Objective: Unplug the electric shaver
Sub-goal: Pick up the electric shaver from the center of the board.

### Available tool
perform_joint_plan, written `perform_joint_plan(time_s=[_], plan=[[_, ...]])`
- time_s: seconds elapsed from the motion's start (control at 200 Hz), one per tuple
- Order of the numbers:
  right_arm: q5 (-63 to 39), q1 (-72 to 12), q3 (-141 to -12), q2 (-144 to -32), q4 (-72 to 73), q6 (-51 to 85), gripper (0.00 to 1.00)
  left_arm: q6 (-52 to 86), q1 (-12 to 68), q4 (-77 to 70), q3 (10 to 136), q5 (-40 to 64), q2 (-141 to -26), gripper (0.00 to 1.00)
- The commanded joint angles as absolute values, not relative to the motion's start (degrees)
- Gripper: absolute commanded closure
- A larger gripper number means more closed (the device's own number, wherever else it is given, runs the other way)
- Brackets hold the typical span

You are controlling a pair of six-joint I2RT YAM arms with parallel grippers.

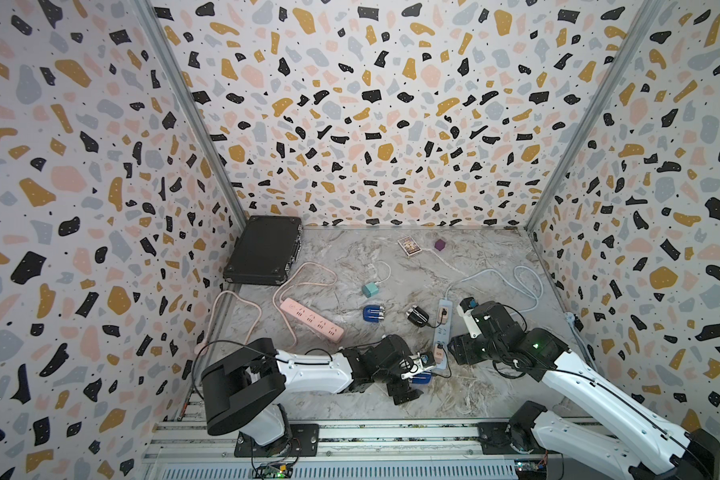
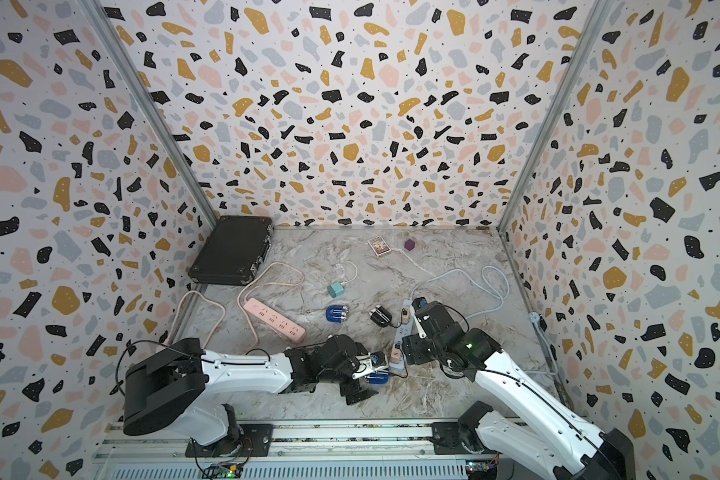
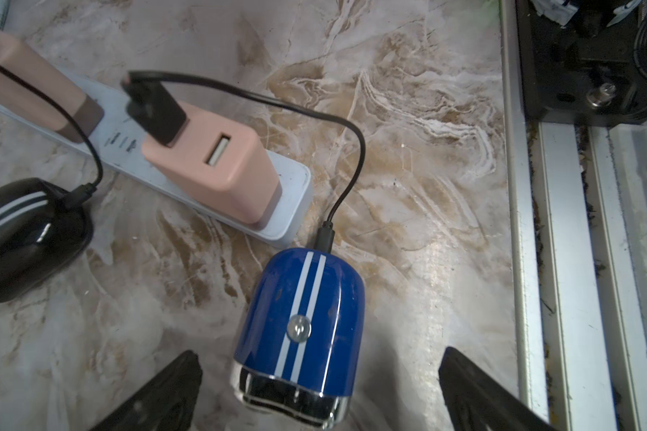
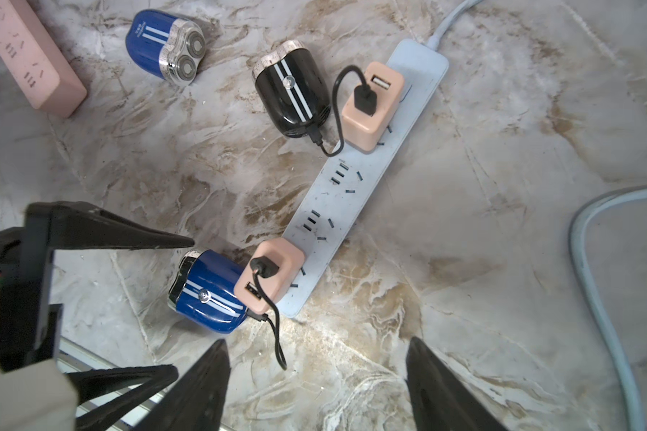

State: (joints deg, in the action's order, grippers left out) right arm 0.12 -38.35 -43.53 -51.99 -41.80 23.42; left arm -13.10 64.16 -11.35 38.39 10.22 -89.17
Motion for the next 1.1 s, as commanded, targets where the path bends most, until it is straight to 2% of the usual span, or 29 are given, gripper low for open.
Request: perform_joint_plan(time_s=[0.0, 0.355, 0.761, 1.096], plan=[[-1.54, -38.06, -43.23, -50.75, -40.58, 24.12, 0.24, -14.15, 64.35, -15.70, 39.89, 11.22, -89.93, 0.00], [-1.63, -37.44, -41.65, -47.28, -41.02, 24.84, 0.24, -13.54, 64.34, -15.62, 42.34, 13.04, -94.70, 0.00], [-2.54, -36.48, -42.18, -46.41, -41.68, 24.55, 0.24, -14.02, 64.07, -17.62, 41.46, 11.56, -96.44, 0.11], [-3.34, -36.04, -42.22, -46.50, -41.58, 24.48, 0.24, -13.34, 62.76, -17.15, 42.19, 14.29, -98.61, 0.12]])
